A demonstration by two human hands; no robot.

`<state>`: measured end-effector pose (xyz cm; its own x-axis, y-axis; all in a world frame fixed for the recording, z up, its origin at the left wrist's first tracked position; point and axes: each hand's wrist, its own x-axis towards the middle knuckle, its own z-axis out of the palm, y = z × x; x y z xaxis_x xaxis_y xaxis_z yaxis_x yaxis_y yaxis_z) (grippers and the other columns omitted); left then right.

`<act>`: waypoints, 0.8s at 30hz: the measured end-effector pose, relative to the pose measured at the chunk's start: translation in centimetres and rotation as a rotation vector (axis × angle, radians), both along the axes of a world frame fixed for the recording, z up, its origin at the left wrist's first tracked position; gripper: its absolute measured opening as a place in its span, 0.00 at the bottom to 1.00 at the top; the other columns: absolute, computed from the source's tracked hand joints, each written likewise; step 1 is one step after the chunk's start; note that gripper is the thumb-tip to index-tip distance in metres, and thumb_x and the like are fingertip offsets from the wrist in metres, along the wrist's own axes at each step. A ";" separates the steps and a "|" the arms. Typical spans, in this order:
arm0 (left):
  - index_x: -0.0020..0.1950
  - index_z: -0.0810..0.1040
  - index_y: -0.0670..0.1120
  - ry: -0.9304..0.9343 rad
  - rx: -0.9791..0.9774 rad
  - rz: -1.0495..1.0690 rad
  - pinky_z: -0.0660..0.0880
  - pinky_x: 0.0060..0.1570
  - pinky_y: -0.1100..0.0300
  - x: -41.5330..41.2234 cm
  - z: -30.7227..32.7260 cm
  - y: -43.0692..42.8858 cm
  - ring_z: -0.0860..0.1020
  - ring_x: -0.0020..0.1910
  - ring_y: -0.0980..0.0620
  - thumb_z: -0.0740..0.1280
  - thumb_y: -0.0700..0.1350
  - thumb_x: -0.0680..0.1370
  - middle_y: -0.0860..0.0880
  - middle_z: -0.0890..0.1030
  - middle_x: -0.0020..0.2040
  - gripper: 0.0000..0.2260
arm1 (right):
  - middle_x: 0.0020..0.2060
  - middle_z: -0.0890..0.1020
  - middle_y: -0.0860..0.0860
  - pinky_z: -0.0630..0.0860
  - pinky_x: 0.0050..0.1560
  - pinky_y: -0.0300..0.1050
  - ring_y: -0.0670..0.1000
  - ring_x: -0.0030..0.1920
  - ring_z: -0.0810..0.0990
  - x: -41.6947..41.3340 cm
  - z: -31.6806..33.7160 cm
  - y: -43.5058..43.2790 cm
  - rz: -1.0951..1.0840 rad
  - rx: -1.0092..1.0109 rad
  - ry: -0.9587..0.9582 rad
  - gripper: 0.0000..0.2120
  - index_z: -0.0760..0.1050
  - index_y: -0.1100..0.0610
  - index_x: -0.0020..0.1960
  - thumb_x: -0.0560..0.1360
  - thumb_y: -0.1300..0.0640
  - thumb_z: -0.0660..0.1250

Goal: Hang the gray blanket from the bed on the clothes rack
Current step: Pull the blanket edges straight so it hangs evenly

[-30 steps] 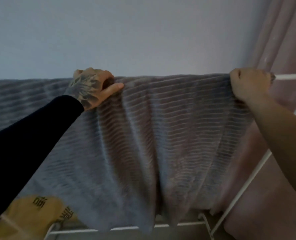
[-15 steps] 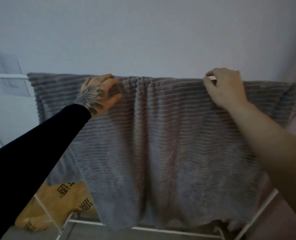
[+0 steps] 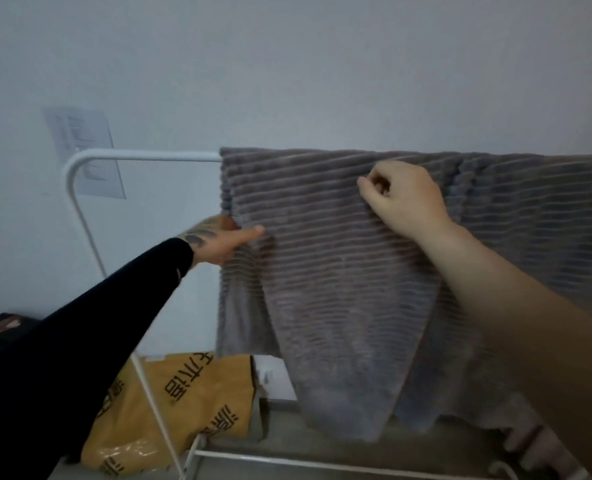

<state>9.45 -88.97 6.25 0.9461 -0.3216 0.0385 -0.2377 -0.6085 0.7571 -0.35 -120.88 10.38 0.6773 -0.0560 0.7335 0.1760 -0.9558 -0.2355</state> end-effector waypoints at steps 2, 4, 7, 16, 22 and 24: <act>0.55 0.84 0.56 -0.024 0.012 -0.108 0.81 0.39 0.62 1.1 -0.7 0.2 0.84 0.41 0.60 0.70 0.64 0.77 0.58 0.86 0.47 0.15 | 0.36 0.79 0.44 0.76 0.39 0.49 0.50 0.39 0.78 0.8 -0.4 2.3 -0.010 0.037 0.012 0.16 0.76 0.51 0.41 0.80 0.41 0.63; 0.62 0.82 0.56 0.067 -0.062 -0.161 0.82 0.51 0.56 1.8 -1.2 -0.2 0.84 0.52 0.53 0.72 0.63 0.76 0.54 0.86 0.55 0.19 | 0.37 0.80 0.44 0.77 0.40 0.49 0.50 0.40 0.79 0.9 -0.4 3.4 -0.028 0.086 0.014 0.16 0.77 0.50 0.42 0.80 0.40 0.63; 0.61 0.83 0.51 0.038 -0.080 -0.226 0.81 0.58 0.50 2.9 -1.1 -0.5 0.84 0.56 0.50 0.73 0.60 0.77 0.50 0.86 0.57 0.18 | 0.37 0.80 0.44 0.78 0.41 0.50 0.49 0.40 0.79 0.4 -0.1 4.0 -0.098 0.086 0.045 0.15 0.77 0.50 0.42 0.80 0.41 0.63; 0.47 0.87 0.41 -0.268 -0.609 -0.035 0.83 0.48 0.45 5.4 9.3 0.5 0.84 0.40 0.48 0.72 0.54 0.73 0.44 0.87 0.43 0.17 | 0.55 0.82 0.55 0.75 0.57 0.50 0.57 0.57 0.79 -1.2 1.7 2.9 -0.251 0.074 -0.055 0.13 0.80 0.54 0.58 0.80 0.47 0.65; 0.37 0.77 0.48 -0.699 -0.153 0.228 0.69 0.44 0.64 7.4 9.5 1.7 0.77 0.40 0.51 0.69 0.56 0.77 0.59 0.75 0.29 0.15 | 0.70 0.76 0.57 0.68 0.73 0.60 0.62 0.72 0.71 -1.3 2.7 2.9 -0.354 0.034 0.082 0.24 0.74 0.53 0.73 0.82 0.42 0.62; 0.39 0.80 0.50 -0.743 -0.127 0.242 0.74 0.49 0.63 7.4 9.4 2.1 0.81 0.45 0.50 0.68 0.58 0.76 0.57 0.82 0.36 0.13 | 0.73 0.75 0.58 0.66 0.75 0.65 0.63 0.74 0.71 -1.2 2.9 2.4 -0.403 -0.015 0.185 0.26 0.73 0.54 0.75 0.83 0.39 0.60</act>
